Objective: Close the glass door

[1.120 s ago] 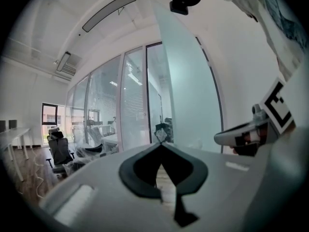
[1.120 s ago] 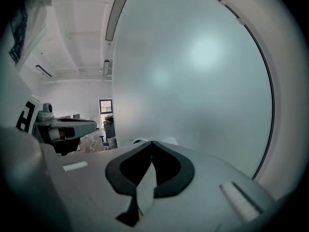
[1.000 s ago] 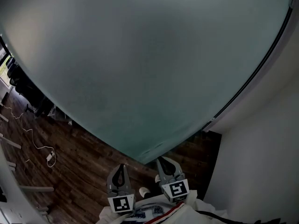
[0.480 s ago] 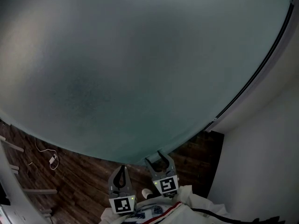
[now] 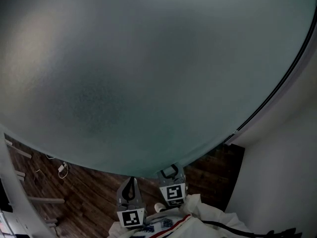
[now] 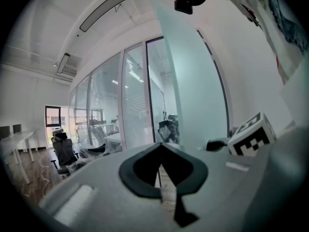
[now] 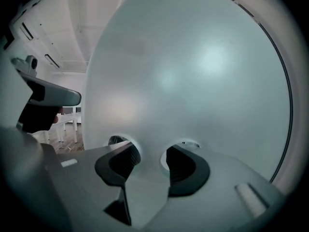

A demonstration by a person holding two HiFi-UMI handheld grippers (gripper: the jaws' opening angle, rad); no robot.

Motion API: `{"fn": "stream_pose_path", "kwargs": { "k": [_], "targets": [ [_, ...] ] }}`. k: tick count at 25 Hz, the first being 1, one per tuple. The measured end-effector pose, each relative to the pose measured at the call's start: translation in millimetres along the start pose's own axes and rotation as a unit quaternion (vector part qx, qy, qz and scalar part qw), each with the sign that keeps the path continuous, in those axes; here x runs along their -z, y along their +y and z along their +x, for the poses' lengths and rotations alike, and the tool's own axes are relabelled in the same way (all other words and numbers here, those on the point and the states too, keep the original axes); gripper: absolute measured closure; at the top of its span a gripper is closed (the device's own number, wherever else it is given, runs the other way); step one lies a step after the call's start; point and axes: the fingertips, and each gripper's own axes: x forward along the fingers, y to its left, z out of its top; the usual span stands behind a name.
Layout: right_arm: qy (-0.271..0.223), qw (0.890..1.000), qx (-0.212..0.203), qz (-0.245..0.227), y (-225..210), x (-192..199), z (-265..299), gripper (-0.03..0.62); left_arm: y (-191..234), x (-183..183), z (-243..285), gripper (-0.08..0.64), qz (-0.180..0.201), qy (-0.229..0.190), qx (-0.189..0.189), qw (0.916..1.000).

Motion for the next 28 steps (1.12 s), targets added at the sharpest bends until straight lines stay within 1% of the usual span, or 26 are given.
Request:
{"fn": "stream_pose_path", "kwargs": {
  "k": [2,3,4,6,9,13,17,23,26,28],
  "targets": [
    [0.011,1.0,-0.015,0.009,-22,14,6,0.415,-17,10,20,0.557,0.002,0.007,-0.005,1.0],
    [0.016,0.999,-0.024,0.014,-30,18,9,0.438,-24,13,28,0.557,0.003,0.008,-0.008,0.9999],
    [0.019,0.999,-0.031,0.016,-29,16,10,0.451,-24,13,28,0.557,0.004,0.008,-0.01,0.9999],
    [0.02,0.999,-0.036,0.013,-11,6,9,0.469,-13,7,15,0.557,0.001,0.005,-0.015,0.9999],
    [0.019,0.999,-0.038,0.01,-6,2,14,0.474,-5,6,13,0.557,-0.001,0.007,-0.027,0.9996],
    [0.017,0.999,-0.034,0.009,-2,-5,22,0.476,8,5,9,0.557,-0.006,0.012,-0.053,0.9985],
    [0.022,0.999,-0.027,0.012,-5,-5,31,0.476,10,8,8,0.557,-0.005,0.015,-0.076,0.997],
    [0.018,1.0,-0.012,0.006,10,-20,43,0.476,31,5,-8,0.557,-0.005,0.018,-0.102,0.9946],
    [0.019,1.0,-0.009,0.005,13,-25,47,0.474,40,-1,-8,0.557,-0.005,0.01,-0.108,0.9941],
    [0.016,1.0,-0.003,0.003,10,-28,55,0.474,44,-1,1,0.557,-0.006,0.012,-0.101,0.9948]
  ]
}}
